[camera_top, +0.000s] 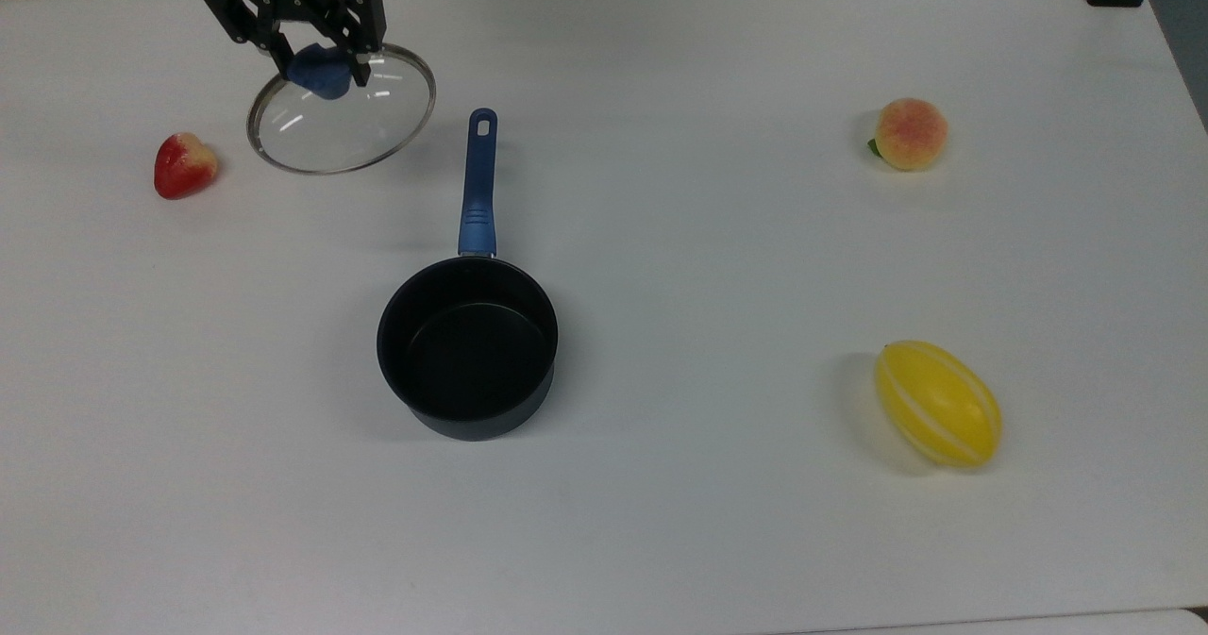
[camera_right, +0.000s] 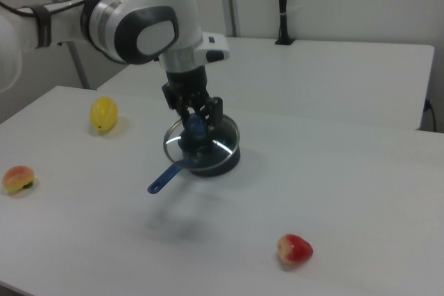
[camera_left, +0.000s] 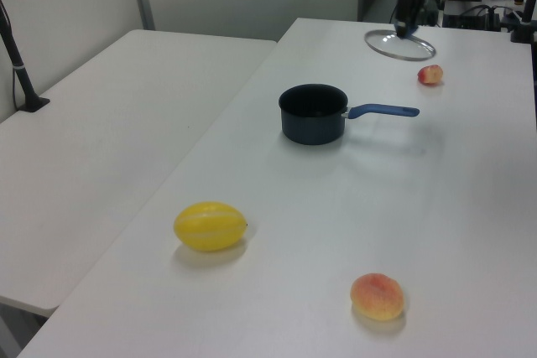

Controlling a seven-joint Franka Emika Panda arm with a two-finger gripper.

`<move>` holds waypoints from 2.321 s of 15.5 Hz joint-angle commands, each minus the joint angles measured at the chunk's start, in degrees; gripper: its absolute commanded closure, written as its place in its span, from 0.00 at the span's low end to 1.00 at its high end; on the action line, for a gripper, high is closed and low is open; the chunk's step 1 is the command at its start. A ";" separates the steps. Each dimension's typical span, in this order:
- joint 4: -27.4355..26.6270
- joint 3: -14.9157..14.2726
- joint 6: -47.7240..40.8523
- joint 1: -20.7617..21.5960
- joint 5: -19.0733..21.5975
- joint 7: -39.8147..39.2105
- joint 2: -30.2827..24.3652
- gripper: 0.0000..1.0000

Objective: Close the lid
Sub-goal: 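Lift the glass lid up off the table, then carry the lid over the saucepan and lower it onto the rim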

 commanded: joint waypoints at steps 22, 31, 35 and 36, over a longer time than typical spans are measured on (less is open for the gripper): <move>21.84 1.91 11.74 10.26 -0.07 31.34 24.18 0.75; 21.32 2.00 12.79 10.88 -2.44 31.34 25.59 0.75; 21.23 2.00 12.71 10.88 -3.58 31.25 26.03 0.75; 21.23 2.00 12.71 10.88 -3.67 31.34 26.12 0.75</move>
